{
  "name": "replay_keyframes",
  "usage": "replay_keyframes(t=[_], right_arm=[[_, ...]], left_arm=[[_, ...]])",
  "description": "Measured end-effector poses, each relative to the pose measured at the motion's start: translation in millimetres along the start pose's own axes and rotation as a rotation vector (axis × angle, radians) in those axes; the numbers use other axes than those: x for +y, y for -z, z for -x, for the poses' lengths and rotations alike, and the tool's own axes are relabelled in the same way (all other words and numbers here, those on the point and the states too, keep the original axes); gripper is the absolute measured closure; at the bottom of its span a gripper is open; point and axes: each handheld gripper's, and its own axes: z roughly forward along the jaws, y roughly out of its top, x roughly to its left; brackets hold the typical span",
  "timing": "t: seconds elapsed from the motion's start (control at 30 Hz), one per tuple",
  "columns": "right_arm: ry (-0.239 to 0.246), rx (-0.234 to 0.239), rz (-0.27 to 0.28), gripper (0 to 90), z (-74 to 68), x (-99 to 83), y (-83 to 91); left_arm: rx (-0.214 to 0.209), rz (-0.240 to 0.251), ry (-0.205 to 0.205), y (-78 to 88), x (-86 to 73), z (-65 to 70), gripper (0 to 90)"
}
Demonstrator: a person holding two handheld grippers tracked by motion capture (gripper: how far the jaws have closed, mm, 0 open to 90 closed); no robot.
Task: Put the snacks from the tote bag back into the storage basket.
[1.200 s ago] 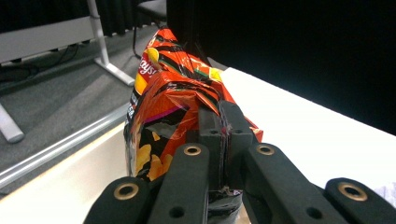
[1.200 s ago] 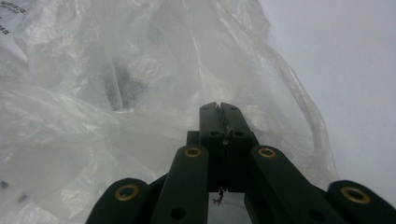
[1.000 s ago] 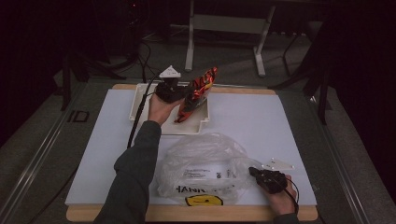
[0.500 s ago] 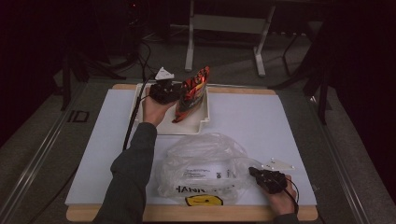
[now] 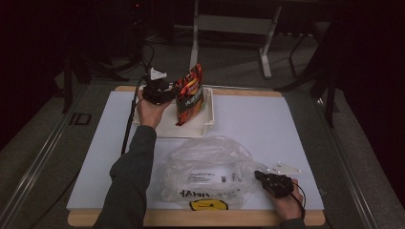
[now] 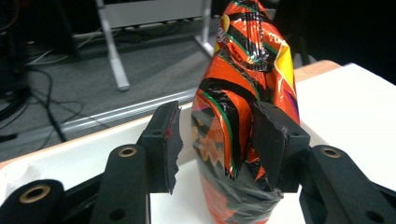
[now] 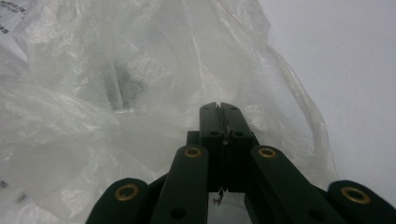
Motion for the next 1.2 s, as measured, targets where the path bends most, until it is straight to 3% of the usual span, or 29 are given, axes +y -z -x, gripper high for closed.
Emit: replay_keyframes(t=[0.2,0.27,0.33,0.4,0.53,0.57,0.7,1.0,1.1,1.2], right_arm=[[-0.001,0.0,0.0,88.3,0.2,0.0,0.0],[-0.001,0.001,0.001,88.3,0.2,-0.1,0.0],[-0.001,0.0,0.001,88.3,0.1,-0.1,0.0],[-0.001,0.001,0.002,88.3,0.4,-0.1,0.0],[-0.001,0.001,0.001,88.3,0.3,-0.1,0.0],[0.0,-0.001,0.001,88.3,-0.1,-0.2,0.0],[0.0,-0.001,0.001,88.3,-0.1,-0.2,0.0],[0.0,-0.002,0.002,88.3,-0.3,-0.3,0.0],[0.001,-0.003,0.002,88.3,-0.5,-0.3,0.0],[0.001,-0.003,0.002,88.3,-0.5,-0.3,0.0]], left_arm=[[0.058,-0.017,0.018,0.1,-0.3,-6.4,52.3],[0.089,-0.022,0.056,0.8,-0.1,-12.2,52.3],[0.079,-0.021,0.094,1.2,-0.7,-17.3,52.2],[0.06,-0.011,0.098,2.0,-1.1,-19.4,51.5],[0.073,-0.008,0.101,3.0,-0.7,-20.4,50.7],[0.081,-0.016,0.133,2.5,-1.3,-23.8,50.6],[0.099,-0.011,0.167,3.9,-1.1,-28.8,50.6],[0.138,-0.011,0.166,5.3,-0.2,-28.2,49.1],[0.128,-0.002,0.167,6.1,0.4,-27.1,48.6],[0.1,0.021,0.137,7.5,1.6,-22.1,47.0]])
